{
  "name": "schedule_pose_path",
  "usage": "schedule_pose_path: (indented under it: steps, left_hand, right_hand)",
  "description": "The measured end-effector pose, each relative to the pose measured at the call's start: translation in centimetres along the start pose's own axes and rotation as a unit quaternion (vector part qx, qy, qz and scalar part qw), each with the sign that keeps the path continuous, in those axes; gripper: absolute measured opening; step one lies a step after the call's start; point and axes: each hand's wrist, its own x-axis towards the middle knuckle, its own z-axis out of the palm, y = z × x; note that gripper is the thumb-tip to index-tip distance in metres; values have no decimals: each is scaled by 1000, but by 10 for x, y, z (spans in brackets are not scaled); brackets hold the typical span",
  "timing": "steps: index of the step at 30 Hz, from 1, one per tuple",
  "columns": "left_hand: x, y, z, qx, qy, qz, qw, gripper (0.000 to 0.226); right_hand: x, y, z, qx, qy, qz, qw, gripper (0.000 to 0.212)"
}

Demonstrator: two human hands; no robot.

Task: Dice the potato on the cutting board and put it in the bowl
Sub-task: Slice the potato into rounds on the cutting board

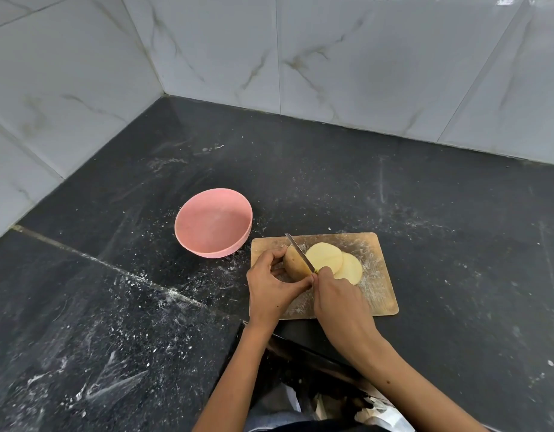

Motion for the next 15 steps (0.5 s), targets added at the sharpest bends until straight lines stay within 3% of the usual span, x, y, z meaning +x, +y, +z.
schedule_pose_path:
  steps: [15]
  left_hand:
    - [-2, -9, 4, -17, 24, -16, 999, 60]
  right_hand:
    - [-1, -7, -6, -29, -23, 28, 999, 11]
